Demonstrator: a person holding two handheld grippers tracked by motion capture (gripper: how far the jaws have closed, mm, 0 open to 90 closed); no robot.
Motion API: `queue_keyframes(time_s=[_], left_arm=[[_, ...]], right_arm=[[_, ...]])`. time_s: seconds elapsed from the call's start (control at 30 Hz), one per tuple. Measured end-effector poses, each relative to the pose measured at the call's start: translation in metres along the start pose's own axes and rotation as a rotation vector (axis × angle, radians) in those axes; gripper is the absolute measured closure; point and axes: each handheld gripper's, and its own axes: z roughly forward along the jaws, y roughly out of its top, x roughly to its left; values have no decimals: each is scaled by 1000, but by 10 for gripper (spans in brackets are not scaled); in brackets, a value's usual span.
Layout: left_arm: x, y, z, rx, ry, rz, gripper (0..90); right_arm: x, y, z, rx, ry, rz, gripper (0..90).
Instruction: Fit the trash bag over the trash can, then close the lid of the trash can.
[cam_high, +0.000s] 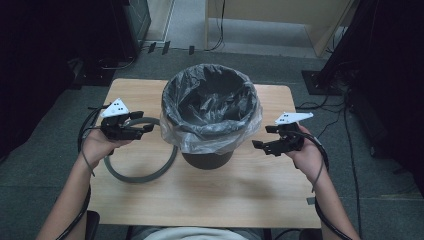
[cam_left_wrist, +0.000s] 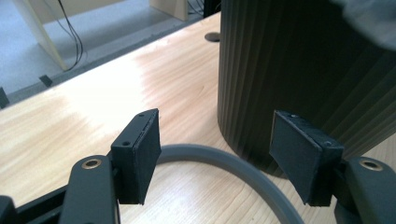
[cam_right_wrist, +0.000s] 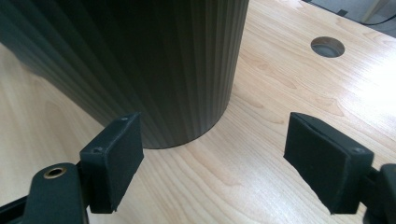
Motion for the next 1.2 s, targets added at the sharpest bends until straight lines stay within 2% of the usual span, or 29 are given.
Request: queue_keyframes(time_s=[0.27,0.47,0.77,0.87,1.03,1.2], left_arm=[[7,-13,7,4,5,-29,327],[9,-21,11,25,13,-12,324],[17,-30,13,20,23,-31,320],[20,-32,13,21,29,-34,317],[23,-38,13,23,38,-29,312],[29,-44,14,18,49,-29,312]], right_arm=[[-1,-11,19,5,-7,-3,196],[-4,-22,29,-1,-24,7,196],[-8,-41,48,2,-50,32,193],[-9,-46,52,-4,-72,37,187],[-11,-52,60,13,-62,52,187],[-9,-57,75,30,-65,33,181]])
